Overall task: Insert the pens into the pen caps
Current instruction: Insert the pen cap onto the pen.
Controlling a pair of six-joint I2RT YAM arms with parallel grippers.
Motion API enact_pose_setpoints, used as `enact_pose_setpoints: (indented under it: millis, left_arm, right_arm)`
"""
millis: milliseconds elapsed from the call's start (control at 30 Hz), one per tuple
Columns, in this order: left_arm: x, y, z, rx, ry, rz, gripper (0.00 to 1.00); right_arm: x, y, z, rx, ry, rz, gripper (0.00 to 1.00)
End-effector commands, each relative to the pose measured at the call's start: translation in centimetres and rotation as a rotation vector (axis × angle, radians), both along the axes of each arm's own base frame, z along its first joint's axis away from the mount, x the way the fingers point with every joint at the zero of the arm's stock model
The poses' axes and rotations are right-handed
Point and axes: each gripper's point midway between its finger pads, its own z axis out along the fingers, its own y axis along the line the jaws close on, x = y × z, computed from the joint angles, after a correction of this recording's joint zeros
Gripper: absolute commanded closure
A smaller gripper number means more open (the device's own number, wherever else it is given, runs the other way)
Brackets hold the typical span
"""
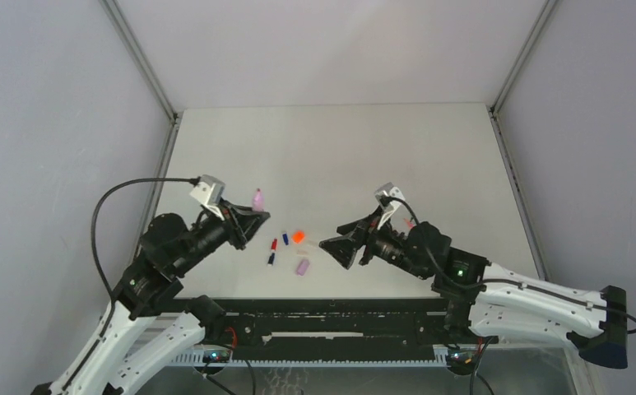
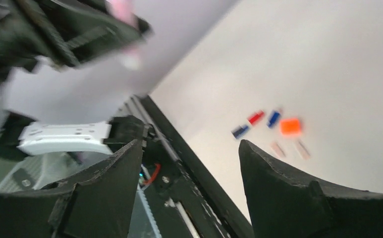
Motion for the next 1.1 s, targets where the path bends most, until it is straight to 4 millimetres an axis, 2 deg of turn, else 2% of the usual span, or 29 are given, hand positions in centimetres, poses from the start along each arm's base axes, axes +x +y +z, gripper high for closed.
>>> enact_pose_setpoints:
  millis: [0,100,200,367,600,800,1067]
  left_arm:
    - [3.0,5.5,1.7,0.020,-0.078,0.325,1.00]
    - [3.6,7.5,0.9,0.044,-0.083,0.425,1.00]
    - [3.7,8.0,0.0,0.063,-0.075,0.446,1.00]
    - [3.6,7.4,-0.4,0.067,-0.061,0.420,1.00]
    - [3.5,7.2,-0.6,0.069,-0.058,0.405,1.00]
    - [3.5,7.1,-0.8,0.069,-0.056,0.400,1.00]
    - [3.4,7.0,-0.8,0.068,-0.055,0.394,1.00]
  right_arm:
    - [1.4,-0.8,-7.9,-0.206,0.186,-0.178,0.31]
    - [1.2,0.5,-11.8,-0.284,0.267,-0.216,0.36]
    - [0.5,2.5,-14.4,-0.316,0.317,-0.211,0.43]
    - [0.9,4.7,-17.1,-0.367,0.345,-0.226,0.53]
    - [2.1,5.8,-20.6,-0.504,0.318,-0.286,0.53]
    - [2.4,7.5,-22.3,-0.553,0.319,-0.280,0.59]
    - [2.9,9.2,-23.5,-0.589,0.310,-0.278,0.66]
